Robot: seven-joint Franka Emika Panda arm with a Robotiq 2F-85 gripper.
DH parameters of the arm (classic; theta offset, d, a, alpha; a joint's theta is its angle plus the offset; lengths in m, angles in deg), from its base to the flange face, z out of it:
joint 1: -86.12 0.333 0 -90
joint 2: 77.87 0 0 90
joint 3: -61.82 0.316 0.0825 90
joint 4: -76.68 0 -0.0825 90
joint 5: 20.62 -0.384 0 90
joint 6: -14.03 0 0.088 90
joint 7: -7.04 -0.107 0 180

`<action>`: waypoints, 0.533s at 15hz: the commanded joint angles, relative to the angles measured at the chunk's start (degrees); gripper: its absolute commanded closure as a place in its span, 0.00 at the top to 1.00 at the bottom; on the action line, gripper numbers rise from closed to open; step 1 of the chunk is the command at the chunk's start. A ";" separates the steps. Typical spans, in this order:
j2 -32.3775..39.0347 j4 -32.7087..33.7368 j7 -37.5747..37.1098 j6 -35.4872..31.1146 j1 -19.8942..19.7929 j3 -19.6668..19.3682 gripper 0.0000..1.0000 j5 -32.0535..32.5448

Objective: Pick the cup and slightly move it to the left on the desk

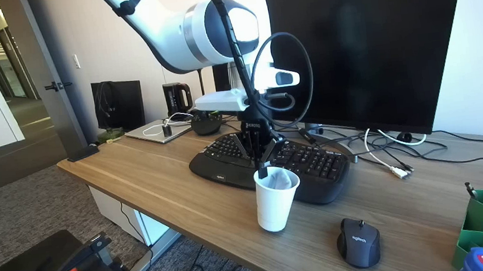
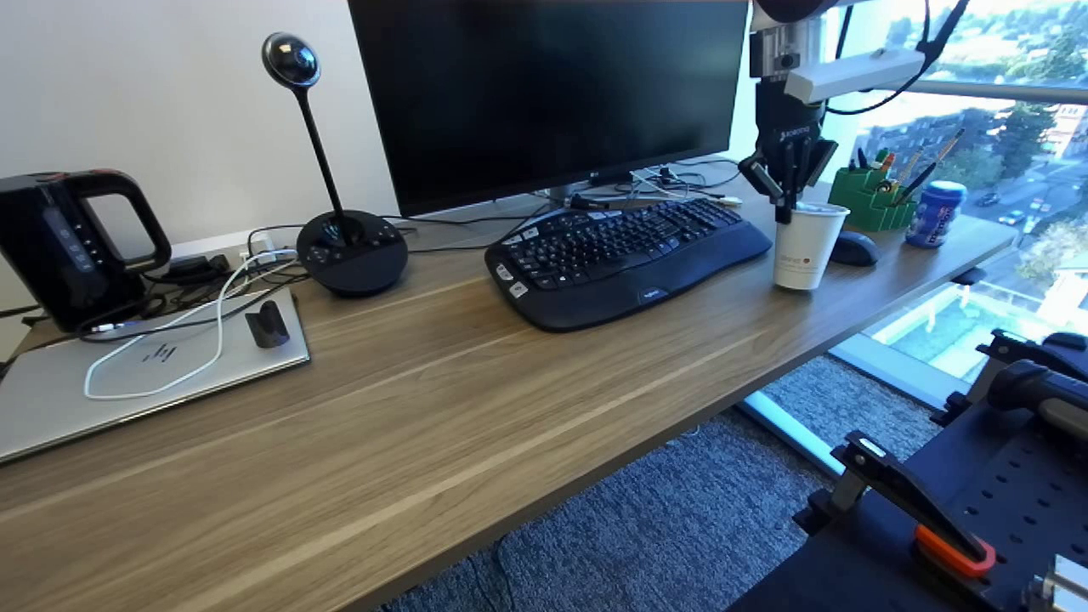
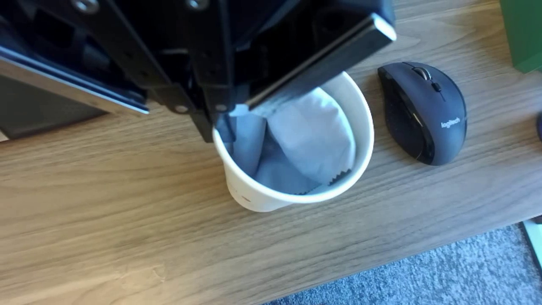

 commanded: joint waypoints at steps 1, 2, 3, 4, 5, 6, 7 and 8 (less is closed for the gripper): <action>-2.99 -2.28 0.09 0.09 0.59 0.57 0.01 0.97; -3.53 -2.67 0.14 0.31 0.72 0.75 0.01 0.90; -4.34 -3.36 0.13 0.15 0.93 0.89 0.01 0.92; -5.16 -4.07 0.05 0.03 1.16 1.00 0.01 1.00; -6.04 -4.82 0.23 -0.01 1.26 1.27 0.01 0.79; -6.95 -5.69 0.14 -0.21 1.52 1.39 0.01 0.88; -7.89 -6.76 0.34 -0.26 1.69 1.70 0.01 0.81; -8.87 -8.06 0.17 -0.99 2.12 1.74 0.01 1.43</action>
